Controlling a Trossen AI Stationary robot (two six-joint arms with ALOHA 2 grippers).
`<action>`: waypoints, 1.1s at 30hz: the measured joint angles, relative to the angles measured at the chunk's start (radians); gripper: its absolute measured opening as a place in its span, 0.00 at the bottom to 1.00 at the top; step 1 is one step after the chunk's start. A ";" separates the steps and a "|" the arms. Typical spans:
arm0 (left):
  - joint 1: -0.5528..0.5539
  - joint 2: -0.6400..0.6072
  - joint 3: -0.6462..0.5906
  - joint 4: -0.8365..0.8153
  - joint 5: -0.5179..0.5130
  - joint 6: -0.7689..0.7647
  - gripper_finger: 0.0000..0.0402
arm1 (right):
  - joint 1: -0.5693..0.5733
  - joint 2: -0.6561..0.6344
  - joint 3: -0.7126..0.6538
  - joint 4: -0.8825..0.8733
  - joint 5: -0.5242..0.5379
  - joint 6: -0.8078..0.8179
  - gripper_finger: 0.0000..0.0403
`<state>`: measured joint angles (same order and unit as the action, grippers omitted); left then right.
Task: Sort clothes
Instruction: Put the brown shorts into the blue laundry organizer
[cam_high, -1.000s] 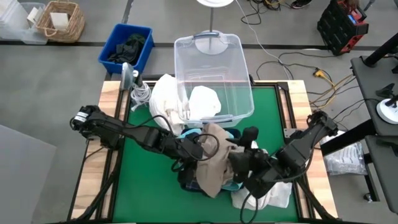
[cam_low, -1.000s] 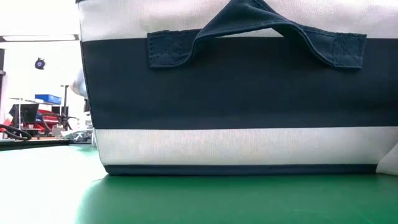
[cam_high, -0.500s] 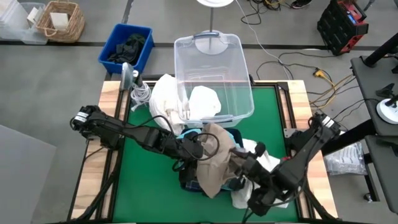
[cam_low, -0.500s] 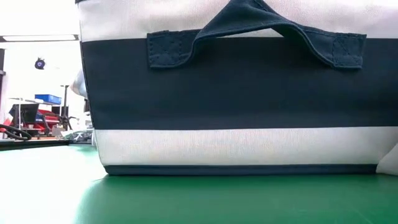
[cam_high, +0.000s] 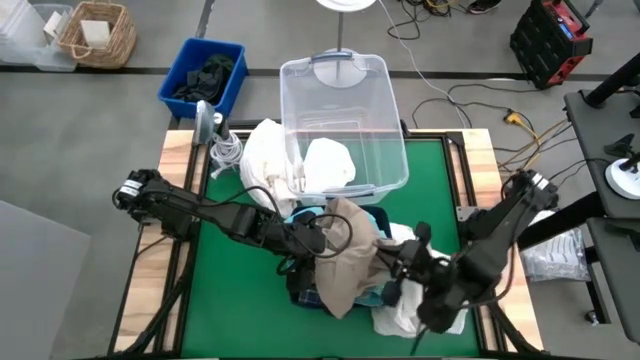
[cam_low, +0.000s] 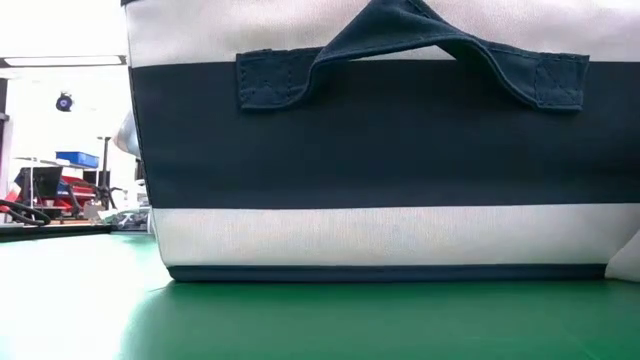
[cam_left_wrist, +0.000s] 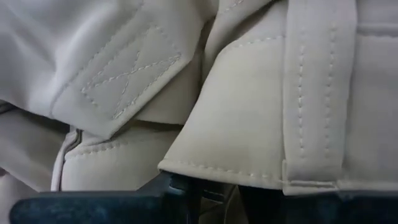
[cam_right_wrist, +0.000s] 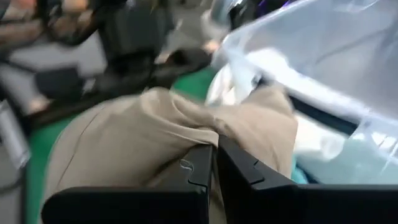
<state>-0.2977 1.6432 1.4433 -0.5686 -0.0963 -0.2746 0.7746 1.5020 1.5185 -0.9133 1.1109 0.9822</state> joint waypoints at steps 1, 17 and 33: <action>0.000 0.000 0.000 -0.001 0.000 -0.004 0.19 | 0.005 -0.019 -0.001 -0.020 -0.046 -0.001 0.03; -0.001 0.000 0.000 -0.007 -0.003 -0.024 0.19 | 0.046 -0.186 -0.002 -0.095 -0.492 0.124 0.16; -0.001 -0.006 0.057 0.024 -0.003 -0.049 0.19 | -0.022 -0.032 -0.209 0.394 0.026 -0.222 0.31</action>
<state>-0.2989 1.6377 1.5001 -0.5449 -0.0998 -0.3240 0.7531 1.4698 1.3096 -0.5190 1.1366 0.7604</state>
